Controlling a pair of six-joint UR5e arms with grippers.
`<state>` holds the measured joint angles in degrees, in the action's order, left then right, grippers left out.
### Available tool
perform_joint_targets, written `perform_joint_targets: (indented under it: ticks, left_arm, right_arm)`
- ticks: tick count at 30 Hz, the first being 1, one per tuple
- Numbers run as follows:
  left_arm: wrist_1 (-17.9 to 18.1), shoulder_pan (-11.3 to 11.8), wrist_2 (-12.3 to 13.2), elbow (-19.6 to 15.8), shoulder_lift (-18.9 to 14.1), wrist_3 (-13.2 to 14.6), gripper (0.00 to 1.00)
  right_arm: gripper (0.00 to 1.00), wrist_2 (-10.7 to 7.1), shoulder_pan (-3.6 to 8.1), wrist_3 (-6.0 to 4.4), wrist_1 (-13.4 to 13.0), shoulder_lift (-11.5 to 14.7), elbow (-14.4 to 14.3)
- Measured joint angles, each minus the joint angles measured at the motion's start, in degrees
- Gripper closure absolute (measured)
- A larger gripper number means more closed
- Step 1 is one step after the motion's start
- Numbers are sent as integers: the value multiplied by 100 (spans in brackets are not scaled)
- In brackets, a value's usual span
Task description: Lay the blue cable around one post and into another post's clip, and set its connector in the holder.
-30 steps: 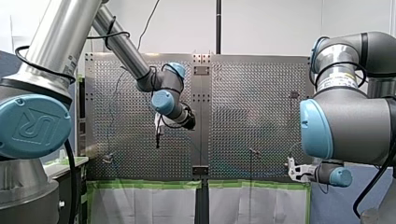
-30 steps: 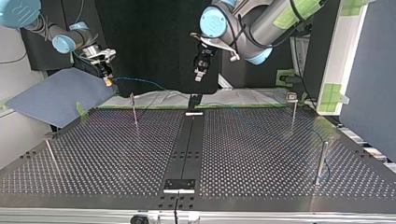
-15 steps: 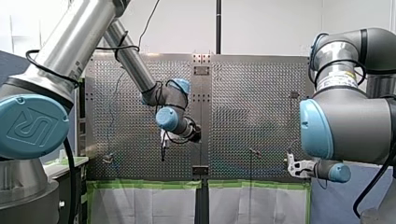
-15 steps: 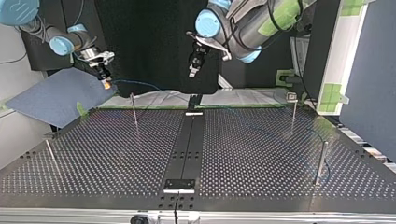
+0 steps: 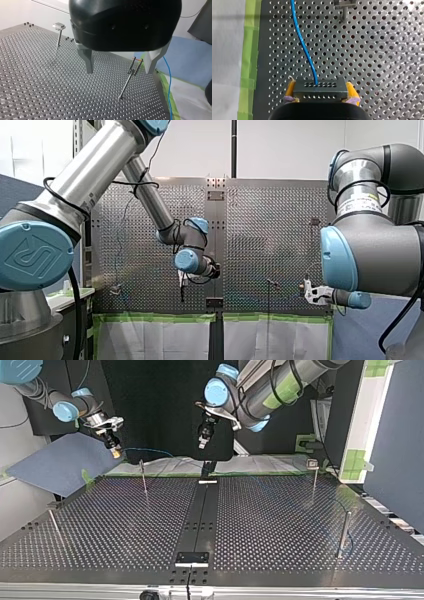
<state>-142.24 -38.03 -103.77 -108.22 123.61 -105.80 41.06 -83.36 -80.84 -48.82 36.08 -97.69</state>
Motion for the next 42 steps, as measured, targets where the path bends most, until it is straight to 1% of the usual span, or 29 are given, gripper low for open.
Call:
perform_joint_targets:
  ticks: [3, 9, 15, 21, 25, 31, 34, 42]
  left_arm:
    - [128, 6, -33, 51, 128, -5, 0]
    - [403, 27, -219, 134, 401, -6, 0]
    - [675, 2, -258, 250, 675, 5, 0]
    - [964, -27, -272, 481, 961, 3, 0]
    - [1118, -42, -316, 683, 1168, 20, 0]
    - [1159, -18, -396, 924, 1439, 25, 0]
    - [1158, 9, -407, 965, 1558, 25, 0]
    - [1117, 37, -396, 1047, 1726, 30, 0]
  right_arm:
    - [100, -45, -26, -2, -4, 1, 0]
    - [100, -79, -67, -2, -1, 30, 0]
    - [100, -87, -106, -3, 20, 129, 0]
    - [100, -97, -142, -6, 18, 145, 0]
    - [100, -97, -162, -31, -16, 145, -1]
    - [100, -97, -167, -69, -61, 143, -1]
    - [100, -97, -168, -77, -74, 143, -1]
    - [100, -80, -188, -114, -115, 142, -1]
